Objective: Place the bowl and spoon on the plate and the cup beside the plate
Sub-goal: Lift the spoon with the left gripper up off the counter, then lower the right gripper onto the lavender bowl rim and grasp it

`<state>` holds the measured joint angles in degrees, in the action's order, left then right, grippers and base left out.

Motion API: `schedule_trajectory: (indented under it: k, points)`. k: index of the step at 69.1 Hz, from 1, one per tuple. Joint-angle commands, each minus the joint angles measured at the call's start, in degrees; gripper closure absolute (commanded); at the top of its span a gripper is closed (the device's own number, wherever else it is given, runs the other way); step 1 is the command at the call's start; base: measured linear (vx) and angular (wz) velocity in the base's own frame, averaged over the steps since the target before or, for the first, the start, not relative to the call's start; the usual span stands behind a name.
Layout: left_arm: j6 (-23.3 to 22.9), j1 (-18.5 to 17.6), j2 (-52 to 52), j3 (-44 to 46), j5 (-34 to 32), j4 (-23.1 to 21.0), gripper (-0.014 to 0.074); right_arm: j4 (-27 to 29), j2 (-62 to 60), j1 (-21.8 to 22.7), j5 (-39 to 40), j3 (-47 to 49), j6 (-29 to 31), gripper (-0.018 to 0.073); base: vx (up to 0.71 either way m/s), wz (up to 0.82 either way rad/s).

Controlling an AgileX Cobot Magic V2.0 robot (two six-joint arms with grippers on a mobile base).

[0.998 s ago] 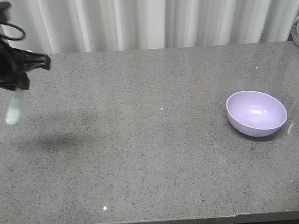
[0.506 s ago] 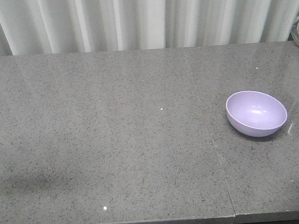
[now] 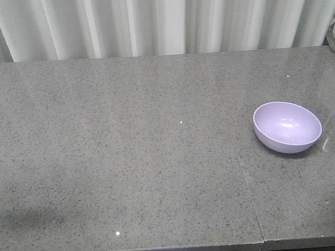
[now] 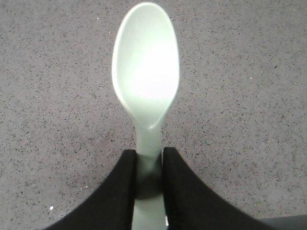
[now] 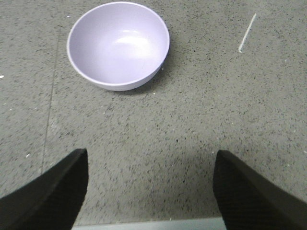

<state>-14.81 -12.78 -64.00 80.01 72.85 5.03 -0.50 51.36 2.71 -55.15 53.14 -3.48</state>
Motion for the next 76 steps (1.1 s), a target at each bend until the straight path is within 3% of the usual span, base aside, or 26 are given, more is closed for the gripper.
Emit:
schedule_trajectory:
  k: [1, 34, 58, 76]
  points:
    - [-0.04, 0.05, 0.95, 1.24, -3.33, 0.13, 0.0604, -2.33, 3.64, 0.34, 6.95, 2.05, -2.1, 0.0024, 0.0, 0.0]
    - [-0.04, 0.05, 0.95, 1.24, -2.7, 0.13, 0.0603, -3.12, 28.34, 0.39, 14.01, 16.24, -1.7, 0.0024, 0.0, 0.0]
    - [-0.04, 0.05, 0.95, 1.24, -2.7, 0.13, 0.0603, -4.44, 40.05, 0.39, 20.92, 17.46, -2.03, 0.0024, 0.0, 0.0]
    - [-0.04, 0.05, 0.95, 1.24, -2.7, 0.13, 0.0603, -4.31, 45.32, 0.39, 21.53, 17.46, -2.34, 0.0027, 0.0, 0.0]
